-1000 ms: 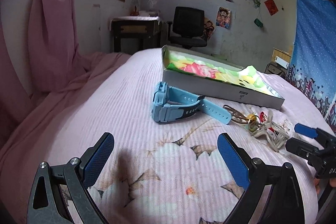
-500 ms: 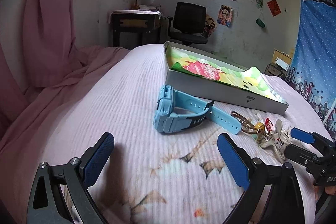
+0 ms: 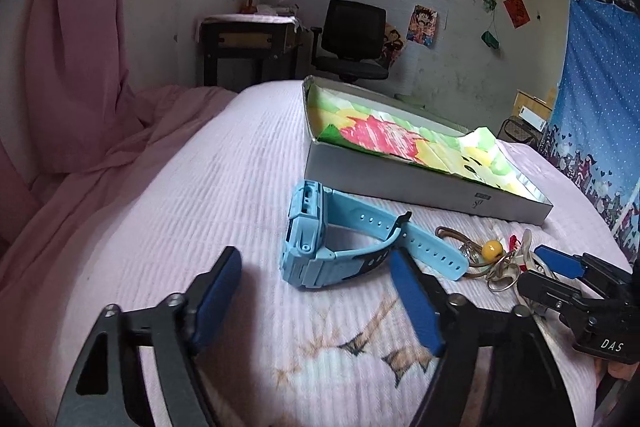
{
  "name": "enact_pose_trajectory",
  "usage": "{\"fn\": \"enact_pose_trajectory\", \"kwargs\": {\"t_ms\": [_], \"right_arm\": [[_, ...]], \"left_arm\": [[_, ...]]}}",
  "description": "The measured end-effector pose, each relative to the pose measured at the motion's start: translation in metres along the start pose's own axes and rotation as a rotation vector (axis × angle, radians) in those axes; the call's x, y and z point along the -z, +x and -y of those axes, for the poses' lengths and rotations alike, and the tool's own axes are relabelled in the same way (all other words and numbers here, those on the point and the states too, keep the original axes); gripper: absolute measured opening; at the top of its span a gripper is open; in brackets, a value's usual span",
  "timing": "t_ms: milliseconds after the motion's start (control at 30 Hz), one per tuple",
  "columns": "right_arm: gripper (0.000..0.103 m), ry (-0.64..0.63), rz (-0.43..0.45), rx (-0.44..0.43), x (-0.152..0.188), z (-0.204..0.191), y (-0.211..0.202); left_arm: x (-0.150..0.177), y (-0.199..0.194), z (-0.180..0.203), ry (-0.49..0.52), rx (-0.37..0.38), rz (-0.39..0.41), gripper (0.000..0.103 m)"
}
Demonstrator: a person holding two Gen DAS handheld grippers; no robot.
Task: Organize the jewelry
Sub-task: 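Grasp the grey claw hair clip with the right tool while the left tool grasps the blue smartwatch, then carry the clip and smartwatch into the white box and open both tools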
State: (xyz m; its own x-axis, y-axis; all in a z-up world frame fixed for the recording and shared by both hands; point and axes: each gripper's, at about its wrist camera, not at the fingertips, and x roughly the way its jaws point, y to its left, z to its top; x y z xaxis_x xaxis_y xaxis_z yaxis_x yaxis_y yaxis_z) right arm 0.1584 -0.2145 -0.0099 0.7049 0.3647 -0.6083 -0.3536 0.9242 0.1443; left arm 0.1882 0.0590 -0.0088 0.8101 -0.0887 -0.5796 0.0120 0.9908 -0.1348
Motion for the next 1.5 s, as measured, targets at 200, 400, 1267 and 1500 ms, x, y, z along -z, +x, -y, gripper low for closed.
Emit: {"fn": "enact_pose_trajectory", "kwargs": {"t_ms": [200,400,1267,1500], "right_arm": [[0.059,0.008,-0.003,-0.002,0.001,0.0,0.006],[0.059,0.006,-0.006,0.003,0.003,0.0,0.007],[0.058,0.04,0.077,0.007,0.014,0.002,-0.022],[0.058,0.047,0.136,0.014,0.01,0.004,-0.036]], "left_arm": [[-0.004,0.01,0.001,0.008,0.023,-0.023,0.058],[-0.005,0.014,0.001,0.009,0.019,-0.026,0.044],[0.016,-0.027,0.006,-0.017,0.064,0.05,0.025],[0.02,-0.039,0.022,0.023,0.091,0.08,0.025]]}}
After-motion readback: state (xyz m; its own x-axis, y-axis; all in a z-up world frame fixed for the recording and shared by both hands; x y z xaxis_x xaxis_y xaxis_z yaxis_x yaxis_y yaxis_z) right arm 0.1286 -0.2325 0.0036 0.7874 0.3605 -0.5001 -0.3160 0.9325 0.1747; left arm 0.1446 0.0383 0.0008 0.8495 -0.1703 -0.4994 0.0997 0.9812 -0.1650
